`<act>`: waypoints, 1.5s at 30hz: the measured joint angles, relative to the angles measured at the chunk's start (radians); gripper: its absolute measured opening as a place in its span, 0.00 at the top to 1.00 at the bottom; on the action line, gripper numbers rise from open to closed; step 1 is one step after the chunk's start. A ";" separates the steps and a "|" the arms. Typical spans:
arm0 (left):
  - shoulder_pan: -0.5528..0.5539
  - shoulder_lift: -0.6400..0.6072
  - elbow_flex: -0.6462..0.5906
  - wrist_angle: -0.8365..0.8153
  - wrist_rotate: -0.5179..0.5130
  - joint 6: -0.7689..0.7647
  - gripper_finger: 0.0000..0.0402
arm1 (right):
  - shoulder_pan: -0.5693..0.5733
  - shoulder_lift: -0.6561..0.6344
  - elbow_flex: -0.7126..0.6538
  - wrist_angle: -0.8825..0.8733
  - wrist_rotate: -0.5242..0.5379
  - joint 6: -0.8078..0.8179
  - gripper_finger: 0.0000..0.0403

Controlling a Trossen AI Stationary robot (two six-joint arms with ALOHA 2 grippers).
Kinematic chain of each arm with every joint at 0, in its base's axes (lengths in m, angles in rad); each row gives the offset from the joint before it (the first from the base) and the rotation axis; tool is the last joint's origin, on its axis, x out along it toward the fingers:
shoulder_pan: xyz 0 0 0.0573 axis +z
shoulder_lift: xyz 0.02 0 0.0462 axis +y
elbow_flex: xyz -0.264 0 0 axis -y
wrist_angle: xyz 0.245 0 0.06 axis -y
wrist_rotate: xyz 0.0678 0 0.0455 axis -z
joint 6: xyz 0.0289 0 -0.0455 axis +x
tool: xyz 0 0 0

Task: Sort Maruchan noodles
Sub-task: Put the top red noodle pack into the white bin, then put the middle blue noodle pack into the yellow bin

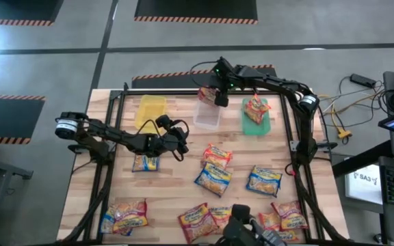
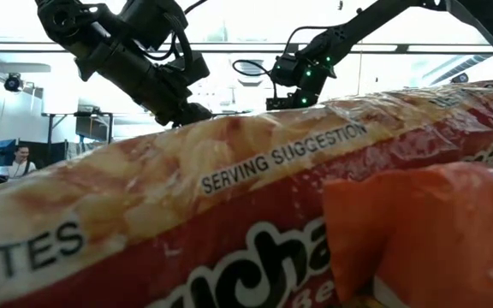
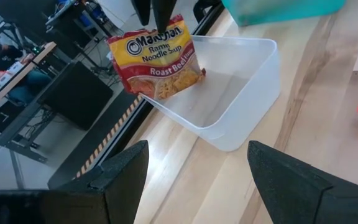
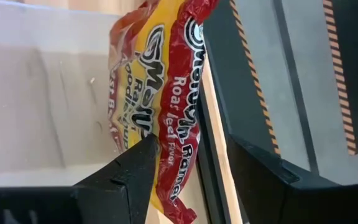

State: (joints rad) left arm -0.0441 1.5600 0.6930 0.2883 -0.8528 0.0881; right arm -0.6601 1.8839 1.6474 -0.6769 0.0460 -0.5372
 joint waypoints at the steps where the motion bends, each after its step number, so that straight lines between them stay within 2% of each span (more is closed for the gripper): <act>1: 0.000 0.000 0.000 0.000 0.000 -0.002 0.36 | 0.000 0.000 0.000 0.000 0.000 0.003 0.54; 9: 0.000 0.000 0.000 -0.019 0.007 -0.023 0.36 | 0.010 -0.074 -0.001 -0.037 0.006 0.055 0.54; 13: 0.000 0.000 0.000 -0.020 0.007 -0.042 0.36 | 0.018 -0.133 0.000 -0.082 -0.017 0.169 0.55; 14: 0.000 0.000 0.000 -0.021 0.009 -0.057 0.36 | 0.018 -0.147 0.000 -0.101 -0.060 0.218 0.55; 16: 0.000 0.000 0.000 -0.021 0.041 -0.091 0.36 | 0.021 -0.168 -0.001 -0.154 -0.215 0.332 0.56; 19: 0.000 0.000 0.000 -0.025 0.168 -0.141 0.36 | 0.039 -0.183 -0.024 -0.193 -0.443 0.482 0.57; 21: -0.001 0.000 0.000 -0.026 0.279 -0.185 0.36 | 0.067 -0.188 -0.051 -0.218 -0.490 0.552 0.58; 25: -0.005 0.000 0.000 -0.053 0.497 -0.275 0.36 | 0.160 -0.199 -0.115 -0.281 -0.491 0.615 0.60; 28: -0.026 0.000 -0.002 -0.057 0.587 -0.307 0.36 | 0.244 -0.216 -0.173 -0.294 -0.491 0.652 0.61; 34: -0.093 0.000 -0.002 -0.060 0.611 -0.349 0.36 | 0.418 -0.292 -0.326 -0.237 -0.491 0.781 0.61; 40: -0.150 0.005 -0.002 -0.029 0.610 -0.413 0.36 | 0.563 -0.356 -0.515 -0.035 -0.491 1.027 0.56; 45: -0.170 0.068 -0.002 0.055 0.610 -0.498 0.36 | 0.639 -0.401 -0.636 0.134 -0.491 1.174 0.51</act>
State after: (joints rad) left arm -0.2138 1.6283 0.6910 0.3435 -0.2425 -0.4095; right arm -0.0209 1.4832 1.0110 -0.5429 -0.4452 0.6365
